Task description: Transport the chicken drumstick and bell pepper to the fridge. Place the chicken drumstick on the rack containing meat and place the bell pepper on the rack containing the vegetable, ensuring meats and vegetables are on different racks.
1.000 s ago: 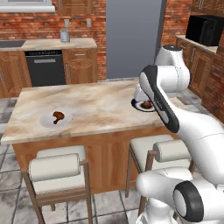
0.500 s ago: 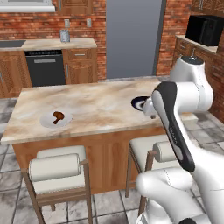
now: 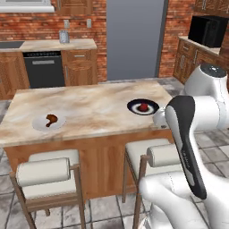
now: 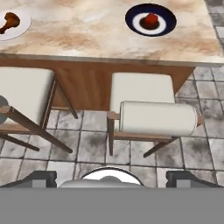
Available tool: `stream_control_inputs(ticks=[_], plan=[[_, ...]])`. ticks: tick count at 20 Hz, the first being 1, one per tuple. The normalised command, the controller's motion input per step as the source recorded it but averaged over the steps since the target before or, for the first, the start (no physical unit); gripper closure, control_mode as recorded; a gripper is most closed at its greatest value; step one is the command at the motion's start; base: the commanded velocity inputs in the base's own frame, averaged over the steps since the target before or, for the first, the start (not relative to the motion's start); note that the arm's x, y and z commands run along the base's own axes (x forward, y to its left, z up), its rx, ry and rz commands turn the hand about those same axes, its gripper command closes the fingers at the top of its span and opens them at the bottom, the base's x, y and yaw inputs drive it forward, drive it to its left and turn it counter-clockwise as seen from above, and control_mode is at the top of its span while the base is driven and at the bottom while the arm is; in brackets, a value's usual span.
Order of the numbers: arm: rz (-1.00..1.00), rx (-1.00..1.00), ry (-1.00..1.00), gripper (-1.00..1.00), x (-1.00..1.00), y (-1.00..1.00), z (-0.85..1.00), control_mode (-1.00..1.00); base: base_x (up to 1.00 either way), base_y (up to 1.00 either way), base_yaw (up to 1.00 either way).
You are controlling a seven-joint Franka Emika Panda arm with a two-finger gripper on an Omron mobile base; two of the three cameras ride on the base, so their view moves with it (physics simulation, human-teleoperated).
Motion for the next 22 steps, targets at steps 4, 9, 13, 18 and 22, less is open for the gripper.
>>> stream_control_inputs(ticks=[4, 9, 13, 18, 22], plan=[[0.00, 0.00, 0.00, -1.00, 0.00, 0.00, 0.00, 1.00, -0.78, -1.00, 0.30], [0.00, 0.00, 0.00, -1.00, 0.00, 0.00, 0.00, 1.00, -0.81, -1.00, 0.35], [0.00, 0.00, 0.00, -1.00, 0.00, 0.00, 0.00, 1.00, -0.36, -1.00, 0.52], [0.00, 0.00, 0.00, -1.00, 0.00, 0.00, 0.00, 1.00, -0.12, -0.99, 0.64], [0.00, 0.00, 0.00, -1.00, 0.00, 0.00, 0.00, 1.00, -0.16, -1.00, 0.58]])
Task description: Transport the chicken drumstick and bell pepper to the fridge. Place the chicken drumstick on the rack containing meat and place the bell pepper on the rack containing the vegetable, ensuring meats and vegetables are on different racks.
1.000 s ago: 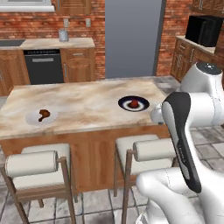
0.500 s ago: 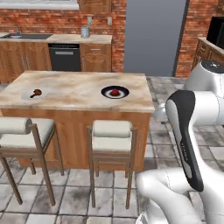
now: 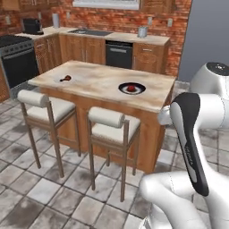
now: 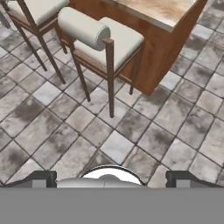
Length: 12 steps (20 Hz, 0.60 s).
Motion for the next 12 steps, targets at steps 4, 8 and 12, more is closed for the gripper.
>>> stream_control_inputs(ticks=[4, 8, 12], plan=[[0.00, 0.00, 0.00, -1.00, 0.00, 0.00, 0.00, 1.00, -0.05, -1.00, 0.44], [0.00, 0.00, 0.00, -1.00, 0.00, 0.00, 0.00, 1.00, 0.12, -1.00, 0.35], [0.00, 0.00, 0.00, -1.00, 0.00, 0.00, 0.00, 1.00, 0.31, -1.00, 0.33]])
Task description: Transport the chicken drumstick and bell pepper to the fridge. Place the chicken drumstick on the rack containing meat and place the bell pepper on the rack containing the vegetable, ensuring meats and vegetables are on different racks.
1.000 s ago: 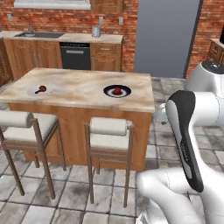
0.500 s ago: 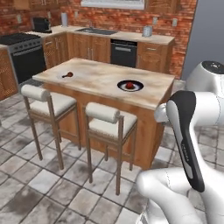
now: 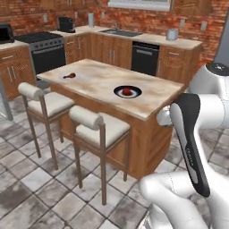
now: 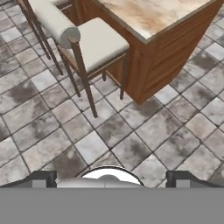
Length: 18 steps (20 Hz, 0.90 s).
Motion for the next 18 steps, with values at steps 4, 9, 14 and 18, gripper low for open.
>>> stream_control_inputs(ticks=[4, 9, 14, 18], plan=[[0.00, 0.00, 0.00, -1.00, 0.00, 0.00, 0.00, 1.00, 0.42, -1.00, 0.37], [0.00, 0.00, 0.00, -1.00, 0.00, 0.00, 0.00, 1.00, 0.52, -1.00, 0.41], [0.00, 0.00, 0.00, -1.00, 0.00, 0.00, 0.00, 1.00, 0.45, -1.00, 0.50], [0.00, 0.00, 0.00, -1.00, 0.00, 0.00, 0.00, 1.00, 0.44, -1.00, 0.46]])
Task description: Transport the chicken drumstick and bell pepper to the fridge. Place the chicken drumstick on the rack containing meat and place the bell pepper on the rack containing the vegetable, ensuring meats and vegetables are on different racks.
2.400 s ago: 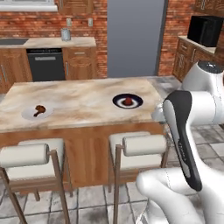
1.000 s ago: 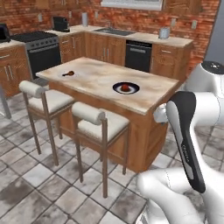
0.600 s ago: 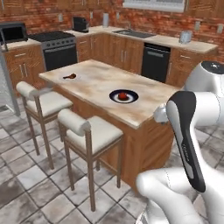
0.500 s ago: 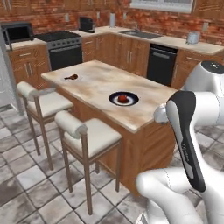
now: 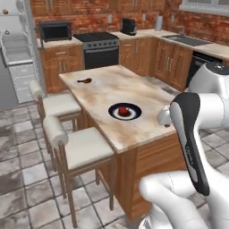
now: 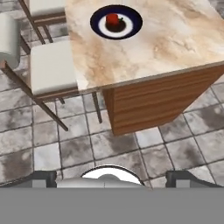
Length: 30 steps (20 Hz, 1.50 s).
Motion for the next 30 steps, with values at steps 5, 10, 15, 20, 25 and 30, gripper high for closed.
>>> stream_control_inputs(ticks=[5, 10, 15, 20, 25, 30], plan=[[0.00, 0.00, 0.00, -1.00, 0.00, 0.00, 0.00, 1.00, 0.68, -0.89, 0.23], [0.00, 0.00, 0.00, -1.00, 0.00, 0.00, 0.00, 1.00, 1.00, -0.32, 0.12], [0.00, 0.00, 0.00, -1.00, 0.00, 0.00, 0.00, 1.00, 1.00, 0.45, 0.19], [0.00, 0.00, 0.00, -1.00, 0.00, 0.00, 0.00, 1.00, 1.00, -0.18, 0.46], [0.00, 0.00, 0.00, -1.00, 0.00, 0.00, 0.00, 1.00, 0.76, -0.11, 0.31], [0.02, 0.00, 0.00, -1.00, 0.39, -0.02, -0.14, -1.00, 0.50, -0.04, 0.04]])
